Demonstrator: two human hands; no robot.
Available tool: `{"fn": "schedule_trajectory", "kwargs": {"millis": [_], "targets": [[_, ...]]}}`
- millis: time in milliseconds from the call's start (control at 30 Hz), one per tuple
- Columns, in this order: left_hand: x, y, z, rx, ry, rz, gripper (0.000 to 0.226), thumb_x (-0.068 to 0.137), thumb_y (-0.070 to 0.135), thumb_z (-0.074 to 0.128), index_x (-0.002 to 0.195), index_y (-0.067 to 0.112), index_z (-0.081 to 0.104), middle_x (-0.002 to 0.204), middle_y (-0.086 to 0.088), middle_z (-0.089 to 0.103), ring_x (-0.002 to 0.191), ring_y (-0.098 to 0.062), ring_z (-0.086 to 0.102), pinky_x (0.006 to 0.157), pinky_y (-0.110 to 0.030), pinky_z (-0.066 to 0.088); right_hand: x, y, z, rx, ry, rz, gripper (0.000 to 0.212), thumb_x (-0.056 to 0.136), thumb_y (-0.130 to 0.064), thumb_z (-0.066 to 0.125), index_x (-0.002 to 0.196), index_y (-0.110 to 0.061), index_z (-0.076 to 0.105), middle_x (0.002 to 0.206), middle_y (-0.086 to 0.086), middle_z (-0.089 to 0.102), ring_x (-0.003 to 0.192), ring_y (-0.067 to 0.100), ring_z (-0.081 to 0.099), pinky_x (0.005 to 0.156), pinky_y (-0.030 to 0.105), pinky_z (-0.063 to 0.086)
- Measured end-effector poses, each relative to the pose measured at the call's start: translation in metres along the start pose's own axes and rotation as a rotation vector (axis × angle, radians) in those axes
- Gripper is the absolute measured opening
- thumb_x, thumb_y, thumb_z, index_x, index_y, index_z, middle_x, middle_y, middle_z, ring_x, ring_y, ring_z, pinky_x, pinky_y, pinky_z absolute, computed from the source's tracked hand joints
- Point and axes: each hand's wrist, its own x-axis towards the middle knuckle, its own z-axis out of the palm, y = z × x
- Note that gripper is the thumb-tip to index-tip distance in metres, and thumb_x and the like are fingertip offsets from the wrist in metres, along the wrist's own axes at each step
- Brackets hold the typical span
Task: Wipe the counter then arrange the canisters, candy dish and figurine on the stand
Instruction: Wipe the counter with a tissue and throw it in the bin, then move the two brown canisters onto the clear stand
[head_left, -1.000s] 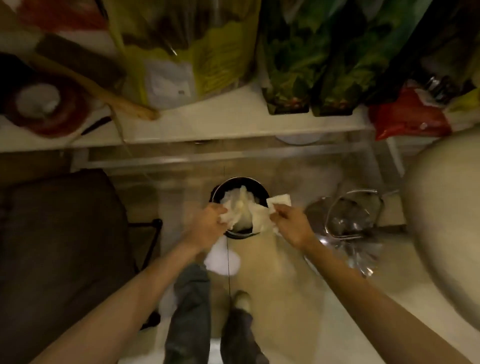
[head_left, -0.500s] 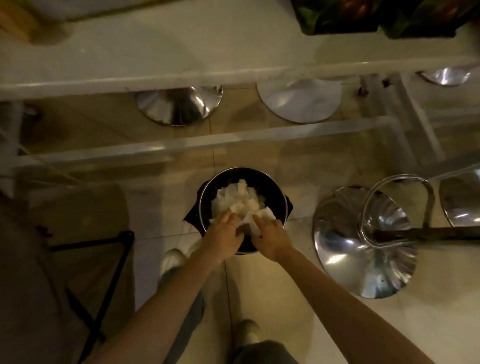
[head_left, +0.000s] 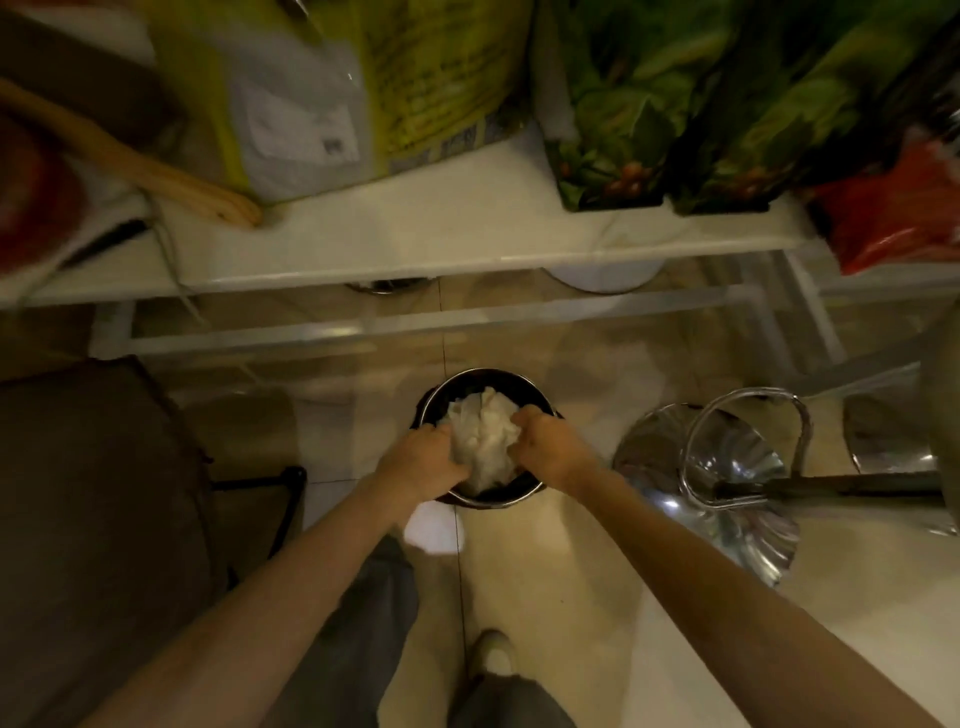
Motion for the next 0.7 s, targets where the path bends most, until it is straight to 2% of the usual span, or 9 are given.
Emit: {"fn": "schedule_trajectory", "kwargs": {"millis": [67,167,233,300,367,467,567,700], "targets": [[-0.033,0.015,-0.02,0.012,0.007,0.008,0.052,0.082,0.031,0.057,0.126,0.007,0.045,0.12,-0.015,0.058,0.108,-0.03,0.056,0.092,-0.041,0.049,-0.028,-0.017,-0.022,-0.028,0.011,-0.06,0.041,0.085,-0.018,0.053,0.125,-0.009,0.047,0.113,0.015,0.064,0.1,0.029,0.06,0.081,0.033,0.045],[-0.087,0.038,-0.052,0.055,0.026,0.029,0.042,0.082,0.034,0.056,0.115,0.008,0.054,0.112,-0.012,0.063,0.099,-0.026,0.06,0.085,-0.037,0.052,-0.081,-0.045,-0.057,-0.046,0.016,-0.125,0.041,0.084,-0.018,0.055,0.124,-0.01,0.049,0.112,0.017,0.064,0.101,0.032,0.06,0.087,0.041,0.05],[-0.126,0.055,-0.076,0.13,0.071,0.045,0.04,0.083,0.036,0.053,0.113,0.011,0.056,0.114,-0.01,0.064,0.1,-0.024,0.06,0.083,-0.032,0.051,-0.118,-0.063,-0.081,-0.071,0.02,-0.179,0.04,0.084,-0.018,0.055,0.123,-0.01,0.051,0.113,0.02,0.064,0.103,0.034,0.06,0.089,0.046,0.05],[-0.166,0.074,-0.098,0.183,0.135,0.056,0.038,0.084,0.034,0.052,0.118,0.016,0.055,0.119,-0.009,0.063,0.106,-0.024,0.059,0.087,-0.036,0.051,-0.156,-0.079,-0.104,-0.084,0.023,-0.214,0.038,0.084,-0.021,0.057,0.121,-0.011,0.053,0.112,0.017,0.064,0.102,0.033,0.061,0.088,0.047,0.051],[-0.207,0.096,-0.122,0.271,0.193,0.05,0.042,0.087,0.034,0.049,0.125,0.018,0.049,0.127,-0.01,0.058,0.114,-0.027,0.055,0.091,-0.038,0.047,-0.192,-0.094,-0.127,-0.132,0.034,-0.25,0.036,0.083,-0.026,0.058,0.117,-0.014,0.053,0.111,0.014,0.064,0.101,0.031,0.061,0.086,0.047,0.052],[-0.261,0.12,-0.156,0.441,0.249,0.061,0.047,0.087,0.041,0.044,0.124,0.013,0.048,0.124,-0.014,0.056,0.112,-0.031,0.054,0.088,-0.039,0.047,-0.24,-0.12,-0.159,-0.256,0.045,-0.326,0.037,0.083,-0.031,0.057,0.115,-0.014,0.052,0.109,0.013,0.064,0.102,0.031,0.06,0.085,0.043,0.051],[-0.312,0.138,-0.193,0.547,0.379,0.066,0.046,0.087,0.039,0.044,0.125,0.012,0.046,0.125,-0.013,0.054,0.113,-0.031,0.053,0.089,-0.041,0.046,-0.279,-0.152,-0.191,-0.41,0.094,-0.421,0.036,0.083,-0.029,0.055,0.115,-0.01,0.053,0.121,0.012,0.061,0.105,0.032,0.058,0.082,0.039,0.049],[-0.37,0.155,-0.244,0.65,0.552,0.09,0.045,0.087,0.038,0.045,0.121,0.01,0.047,0.126,-0.012,0.053,0.116,-0.032,0.051,0.091,-0.042,0.044,-0.324,-0.197,-0.232,-0.606,0.158,-0.498,0.041,0.087,-0.028,0.051,0.125,-0.014,0.045,0.123,0.011,0.058,0.109,0.031,0.055,0.078,0.036,0.044]]}}
